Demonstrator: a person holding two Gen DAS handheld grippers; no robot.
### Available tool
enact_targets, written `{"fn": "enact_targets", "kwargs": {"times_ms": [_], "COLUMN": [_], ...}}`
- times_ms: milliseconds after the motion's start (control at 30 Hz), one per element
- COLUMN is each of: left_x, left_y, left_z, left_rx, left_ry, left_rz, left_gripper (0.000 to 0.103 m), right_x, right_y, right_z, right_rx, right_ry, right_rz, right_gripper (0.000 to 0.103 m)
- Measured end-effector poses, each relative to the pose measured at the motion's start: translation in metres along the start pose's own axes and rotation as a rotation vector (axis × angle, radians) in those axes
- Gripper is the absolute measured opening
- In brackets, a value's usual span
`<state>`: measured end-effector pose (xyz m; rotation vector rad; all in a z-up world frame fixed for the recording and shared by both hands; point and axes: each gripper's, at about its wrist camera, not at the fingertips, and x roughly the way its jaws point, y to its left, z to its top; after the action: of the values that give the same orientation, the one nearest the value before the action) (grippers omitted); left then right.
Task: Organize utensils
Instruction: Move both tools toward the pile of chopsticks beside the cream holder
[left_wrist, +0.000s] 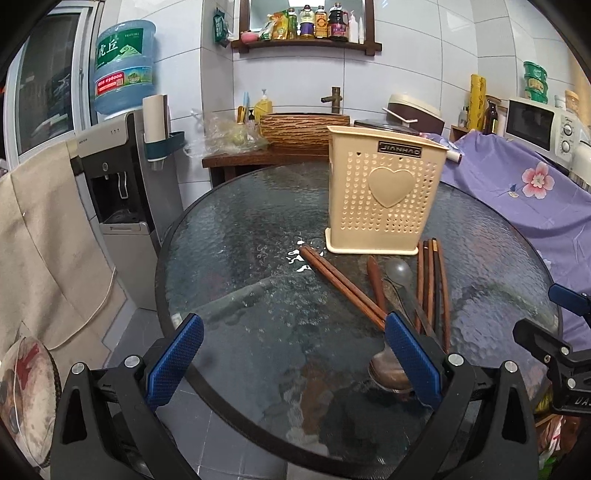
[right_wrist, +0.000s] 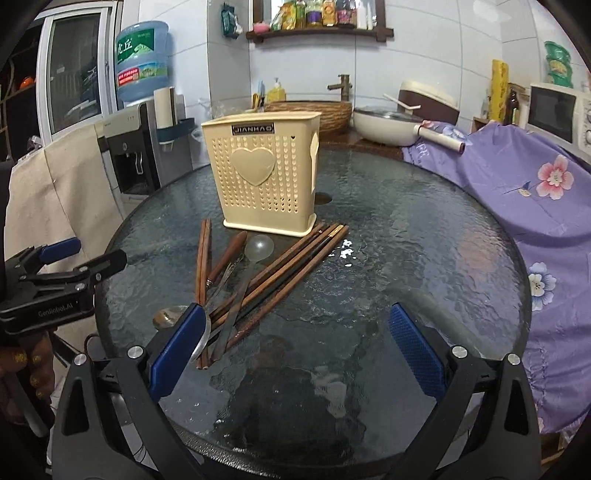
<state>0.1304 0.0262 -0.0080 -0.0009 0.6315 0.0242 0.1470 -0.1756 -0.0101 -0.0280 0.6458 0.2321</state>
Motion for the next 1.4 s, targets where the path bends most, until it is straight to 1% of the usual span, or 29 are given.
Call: {"fn": "enact_targets", "kwargs": {"times_ms": [200,333,533,633,733,833,900,1000,1067,1167,1267,1400], "left_x": [0.021,0.030,0.048,0.053,0.057,0.062,0.066,0.073,0.078,0.082,0.085,0.092], "left_y": [0.009,0.013,0.017,0.018,0.020,0.024,0.024,0.025,0.024,0.021,0.018,0.012], "left_z": [0.016,0.024,0.032,0.035,0.037,0.040,0.040,0.041,0.042,0.041,0.041,0.043], "left_rx": [-0.018,-0.023,-0.026,-0.019,-0.022,-0.028,-0.029,-0.040,-0.046,-0.041,-0.033,-0.017], "left_ry": [0.034,0.043,0.074,0.077,0.081,0.088,0.094,0.116,0.128,0.134,0.139,0.142], "left_rz": [-0.004,0.009,0.008,0.016,0.013,0.007,0.000,-0.019,-0.033,-0.035,-0.034,-0.016], "left_gripper": [0.097,0.097,0.097,0.097,0.097,0.096,0.094,0.088,0.086,0.086,0.085,0.085], "right_x": [0.034,0.052,0.074,0.082,0.088,0.097,0.107,0.120,0.128,0.137,0.146,0.155], "right_y": [-0.015,-0.019,-0.023,-0.028,-0.035,-0.045,-0.050,-0.053,-0.051,-0.051,-0.050,-0.046], "right_z": [0.020,0.031,0.045,0.053,0.059,0.062,0.064,0.065,0.066,0.067,0.066,0.067], "right_rx": [0.040,0.056,0.057,0.064,0.085,0.131,0.157,0.172,0.170,0.177,0.168,0.154], "right_ry": [0.083,0.113,0.153,0.157,0.160,0.187,0.216,0.243,0.255,0.273,0.283,0.293], "right_rz": [0.040,0.050,0.054,0.030,0.003,0.009,0.017,0.010,-0.007,-0.014,-0.038,-0.042], "right_gripper": [0.098,0.097,0.092,0.090,0.085,0.078,0.067,0.059,0.058,0.056,0.055,0.055]}}
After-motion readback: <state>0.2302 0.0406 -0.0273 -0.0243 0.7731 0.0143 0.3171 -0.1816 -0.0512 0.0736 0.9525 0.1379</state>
